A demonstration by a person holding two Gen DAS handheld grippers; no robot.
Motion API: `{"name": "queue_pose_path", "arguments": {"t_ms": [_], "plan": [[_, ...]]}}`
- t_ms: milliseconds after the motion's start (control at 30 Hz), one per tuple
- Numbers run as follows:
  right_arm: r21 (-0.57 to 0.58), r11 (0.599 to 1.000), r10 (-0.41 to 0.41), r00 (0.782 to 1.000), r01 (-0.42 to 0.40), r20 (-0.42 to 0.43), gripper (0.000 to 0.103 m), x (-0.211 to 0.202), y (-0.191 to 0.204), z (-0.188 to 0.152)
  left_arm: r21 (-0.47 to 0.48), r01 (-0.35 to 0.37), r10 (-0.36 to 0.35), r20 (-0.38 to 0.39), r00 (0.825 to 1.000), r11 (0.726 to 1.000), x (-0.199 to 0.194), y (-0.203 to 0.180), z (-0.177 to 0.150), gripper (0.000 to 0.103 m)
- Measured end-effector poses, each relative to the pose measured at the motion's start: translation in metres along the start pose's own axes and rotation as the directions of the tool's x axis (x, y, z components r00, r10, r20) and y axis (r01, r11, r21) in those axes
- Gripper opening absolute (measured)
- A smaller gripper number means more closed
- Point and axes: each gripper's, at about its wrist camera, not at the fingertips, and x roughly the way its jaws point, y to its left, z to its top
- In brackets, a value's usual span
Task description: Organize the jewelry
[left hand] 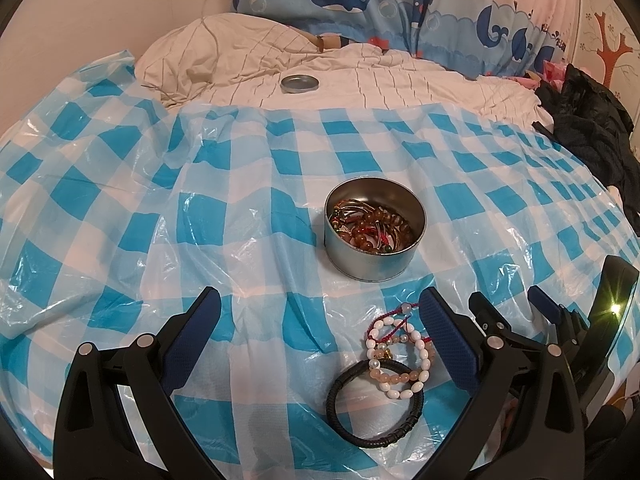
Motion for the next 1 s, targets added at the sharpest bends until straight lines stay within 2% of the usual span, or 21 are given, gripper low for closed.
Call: {"name": "queue_pose_path", "arguments": {"t_ms": [200,400,533,633,800,1000], "plan": [[0.006,1.000,0.010,1.000,-0.010,-0.019,0.096,0.001,-0.003,-0.001,-0.051,0.025,-0.025,0.004,1.000,0.998,0.000,0.015,0.004,0.095],[0.050,0.997,0.059,0.998,-0.057,-0.029,0.096,-0.002,-0.010,0.002,-0.210,0.003,-0.006,-0.012,1.000,0.978,-0.002,0.073,-0.002,0.095],[0.054,0.994,0.101,0.994,-0.099,-0.039,0.096,-0.007,-0.008,0.003,-0.272,0.025,-0.039,-0.047,0.998,0.962,0.003,0.097,-0.012,0.095],[0.008,0.994,0.111,0.992,-0.111,-0.056,0.096,-0.009,0.001,0.003,-0.249,0.036,-0.056,-0.074,0.996,0.968,0.007,0.095,-0.018,0.095],[-0.087,0.990,0.099,0.991,-0.107,-0.089,0.096,-0.009,0.017,0.003,-0.139,0.044,-0.055,-0.079,0.995,0.989,0.008,0.073,-0.020,0.095],[-0.088,0.993,0.068,0.994,-0.076,-0.082,0.096,-0.014,0.012,0.008,0.008,0.076,-0.075,-0.111,0.991,0.997,0.013,0.041,-0.025,0.095]]}}
